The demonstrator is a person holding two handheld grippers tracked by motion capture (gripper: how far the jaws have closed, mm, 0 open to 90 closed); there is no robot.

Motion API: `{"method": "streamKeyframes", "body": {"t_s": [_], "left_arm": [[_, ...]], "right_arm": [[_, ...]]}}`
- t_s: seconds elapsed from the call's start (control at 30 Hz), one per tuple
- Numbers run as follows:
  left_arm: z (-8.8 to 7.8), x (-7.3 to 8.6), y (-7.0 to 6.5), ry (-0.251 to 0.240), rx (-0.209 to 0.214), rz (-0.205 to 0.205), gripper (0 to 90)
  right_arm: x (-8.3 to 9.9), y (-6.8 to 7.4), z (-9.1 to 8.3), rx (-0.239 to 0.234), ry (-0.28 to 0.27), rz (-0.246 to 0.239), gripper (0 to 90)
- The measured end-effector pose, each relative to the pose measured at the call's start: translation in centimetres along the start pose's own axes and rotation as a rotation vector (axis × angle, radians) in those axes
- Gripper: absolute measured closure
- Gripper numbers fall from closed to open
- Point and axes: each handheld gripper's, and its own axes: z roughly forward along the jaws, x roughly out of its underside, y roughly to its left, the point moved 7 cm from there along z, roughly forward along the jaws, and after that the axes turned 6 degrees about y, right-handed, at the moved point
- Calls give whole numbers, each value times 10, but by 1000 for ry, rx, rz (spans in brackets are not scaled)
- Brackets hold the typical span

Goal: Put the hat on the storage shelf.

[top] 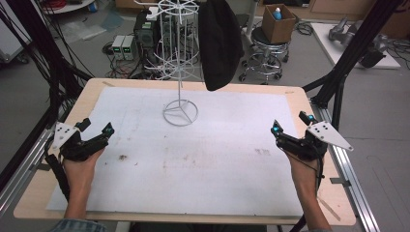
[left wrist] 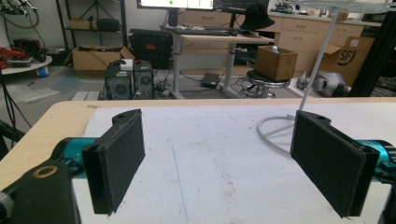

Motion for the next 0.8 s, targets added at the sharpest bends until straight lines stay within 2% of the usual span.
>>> {"method": "streamKeyframes", "body": {"t_s": [0.17, 0.2, 0.23, 0.37, 0.6, 0.8], "left_arm": [[0, 0, 0, -1, 0, -2, 178], [0, 0, 0, -2, 1, -2, 179], [0, 0, 0, -2, 0, -2, 179], [0, 0, 0, 1, 0, -1, 179], [1, 2, 0, 8, -1, 0, 179], [1, 2, 0, 7, -2, 0, 179]], "right_arm": [[3, 5, 1, -14, 28, 5, 107], [3, 5, 1, -12, 10, -2, 107], [6, 4, 0, -9, -2, 8, 107], [17, 4, 0, -14, 17, 27, 107], [39, 5, -1, -11, 30, 28, 107], [40, 3, -3, -3, 18, 35, 107]]}}
